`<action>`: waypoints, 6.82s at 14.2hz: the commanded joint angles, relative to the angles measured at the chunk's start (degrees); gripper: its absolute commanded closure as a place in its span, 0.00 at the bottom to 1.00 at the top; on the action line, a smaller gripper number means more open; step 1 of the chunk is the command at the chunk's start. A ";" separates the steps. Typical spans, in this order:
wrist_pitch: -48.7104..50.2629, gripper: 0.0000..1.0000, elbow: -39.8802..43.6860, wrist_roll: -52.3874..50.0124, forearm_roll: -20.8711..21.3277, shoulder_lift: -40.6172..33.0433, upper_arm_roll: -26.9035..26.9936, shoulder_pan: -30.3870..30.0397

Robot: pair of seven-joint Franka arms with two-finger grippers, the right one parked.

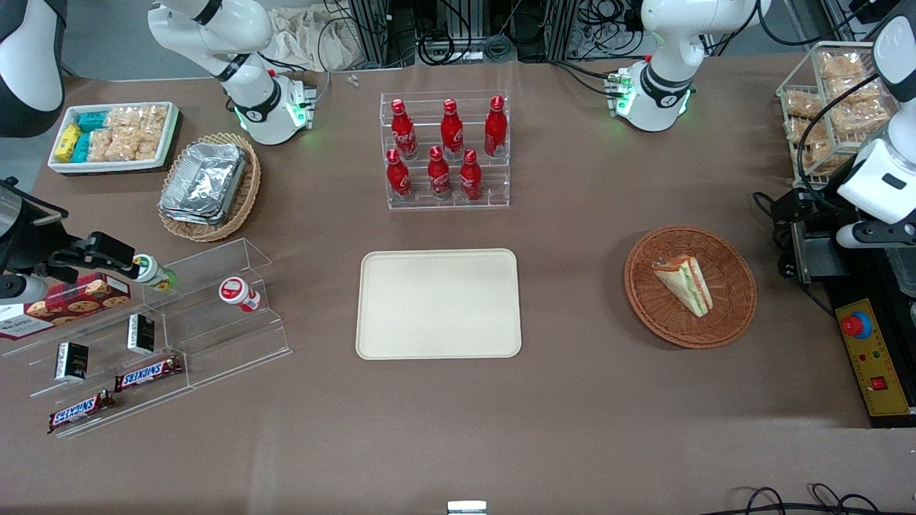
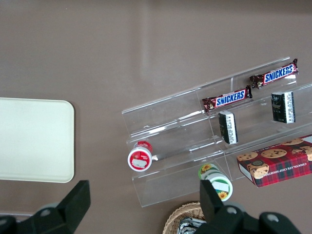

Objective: Place sandwich from basket to tray
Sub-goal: 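Move the left gripper over the wicker basket toward the sandwich, then lower the open left gripper and close it on the wrapped sandwich, then lift the sandwich out of the basket with the left gripper, then carry the sandwich with the left gripper over the cream tray, then lower the sandwich onto the tray and open the left gripper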

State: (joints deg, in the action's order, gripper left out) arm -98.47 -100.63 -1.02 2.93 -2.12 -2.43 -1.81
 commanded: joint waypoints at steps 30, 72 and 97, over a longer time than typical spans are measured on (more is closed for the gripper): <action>-25.97 0.00 -25.14 -38.52 -6.09 9.32 -1.26 0.05; 10.85 1.00 13.26 -30.18 -5.66 16.61 -24.53 0.22; -19.83 0.01 13.80 -44.06 9.73 45.46 -28.07 14.64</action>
State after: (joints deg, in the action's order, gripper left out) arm -118.21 -88.14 -43.10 11.59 43.01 -30.80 12.52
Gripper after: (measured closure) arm 0.652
